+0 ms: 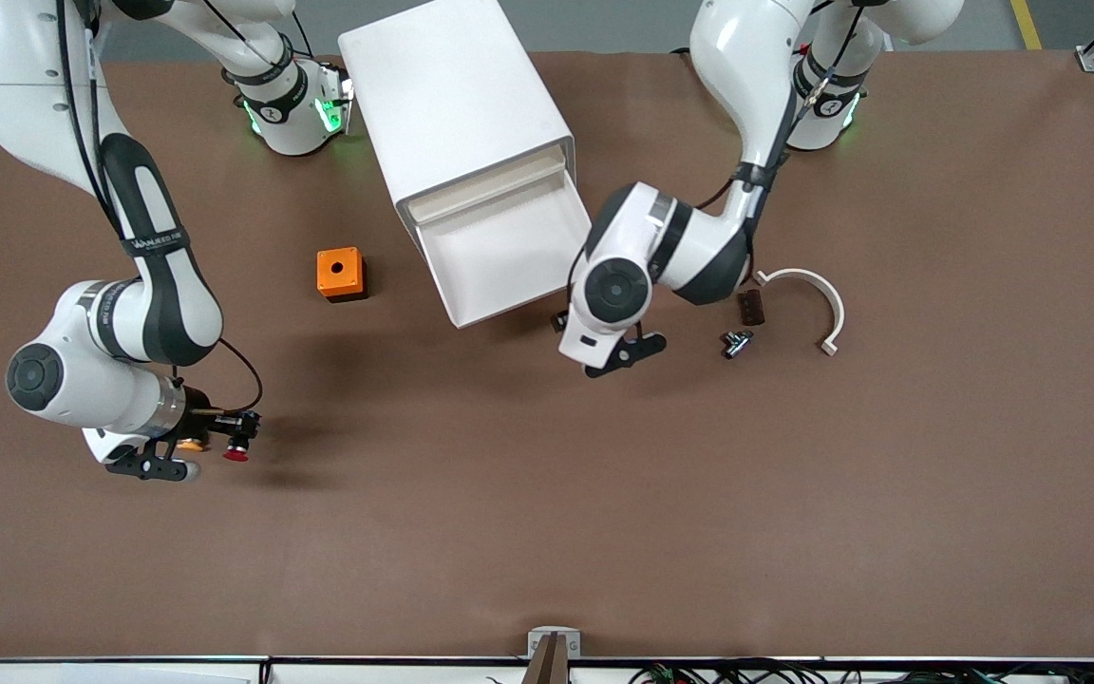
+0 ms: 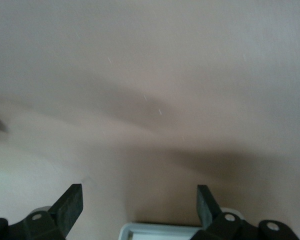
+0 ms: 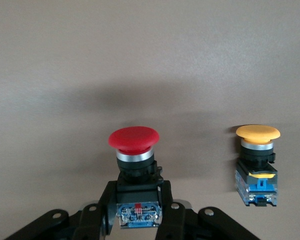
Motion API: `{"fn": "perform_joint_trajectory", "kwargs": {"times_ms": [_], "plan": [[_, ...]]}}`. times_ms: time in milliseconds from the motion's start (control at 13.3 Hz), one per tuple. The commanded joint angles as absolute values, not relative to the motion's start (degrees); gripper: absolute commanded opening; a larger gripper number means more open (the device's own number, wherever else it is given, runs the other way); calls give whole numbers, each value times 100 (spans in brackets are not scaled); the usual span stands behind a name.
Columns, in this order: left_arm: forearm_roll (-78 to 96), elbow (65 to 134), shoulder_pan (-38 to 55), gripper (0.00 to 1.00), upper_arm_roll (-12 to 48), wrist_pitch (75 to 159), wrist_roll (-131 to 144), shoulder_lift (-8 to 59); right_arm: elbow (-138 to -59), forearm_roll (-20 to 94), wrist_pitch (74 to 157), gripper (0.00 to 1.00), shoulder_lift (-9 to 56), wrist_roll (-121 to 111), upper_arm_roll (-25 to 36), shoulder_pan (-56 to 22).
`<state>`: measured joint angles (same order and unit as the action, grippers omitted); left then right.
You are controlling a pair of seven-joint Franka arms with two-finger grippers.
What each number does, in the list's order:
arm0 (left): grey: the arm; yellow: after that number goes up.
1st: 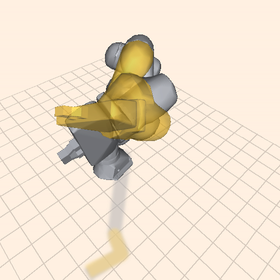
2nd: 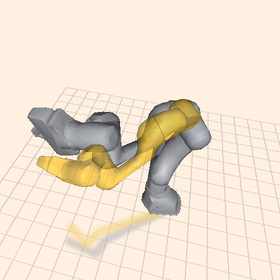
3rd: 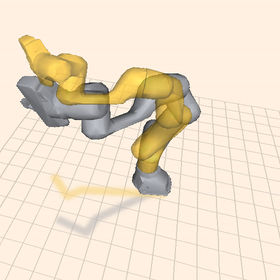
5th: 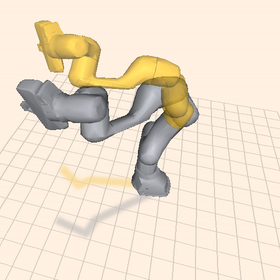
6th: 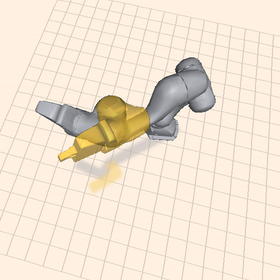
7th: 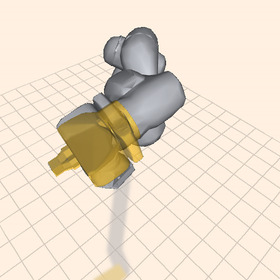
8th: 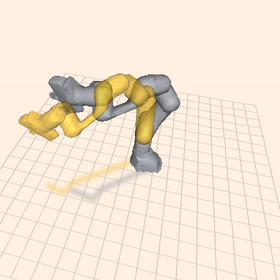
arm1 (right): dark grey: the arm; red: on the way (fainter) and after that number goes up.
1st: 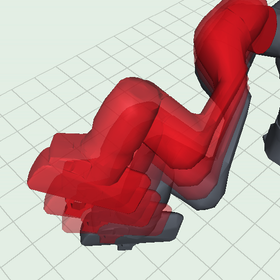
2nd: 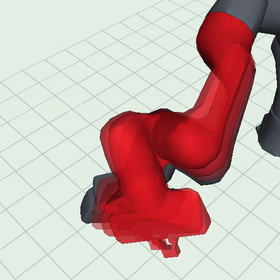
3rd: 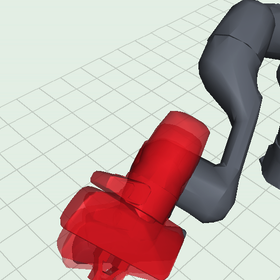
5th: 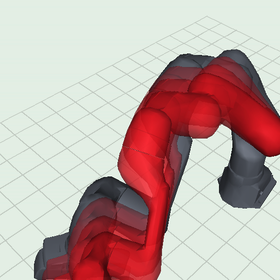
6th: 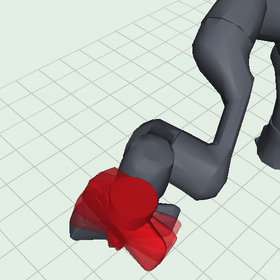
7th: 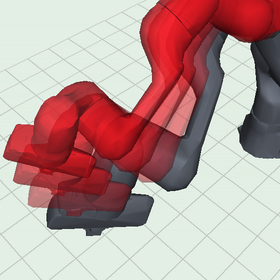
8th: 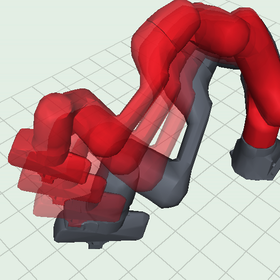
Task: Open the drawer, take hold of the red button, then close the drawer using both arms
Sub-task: 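Push the open drawer shut into the cabinet with the left gripper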
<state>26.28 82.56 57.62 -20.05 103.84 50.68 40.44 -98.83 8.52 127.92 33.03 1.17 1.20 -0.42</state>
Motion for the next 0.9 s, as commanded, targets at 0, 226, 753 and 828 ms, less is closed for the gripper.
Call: {"fn": "perform_joint_trajectory", "kwargs": {"times_ms": [0,226,753,828], "plan": [[2619,8367,6143,100,-1951,10450,5439,3903,-9861,756,12788,1,3410,44,-9,88],[2610,8376,6249,100,-1522,10328,5878,3876,-10037,756,12823,2,3436,35,0,79],[2549,8394,6275,100,-897,10099,6336,3771,-10108,580,12894,15,3533,35,-9,105],[2540,8385,6284,100,-888,10099,6363,3771,-10107,580,12894,28,3533,35,-9,114]]}}
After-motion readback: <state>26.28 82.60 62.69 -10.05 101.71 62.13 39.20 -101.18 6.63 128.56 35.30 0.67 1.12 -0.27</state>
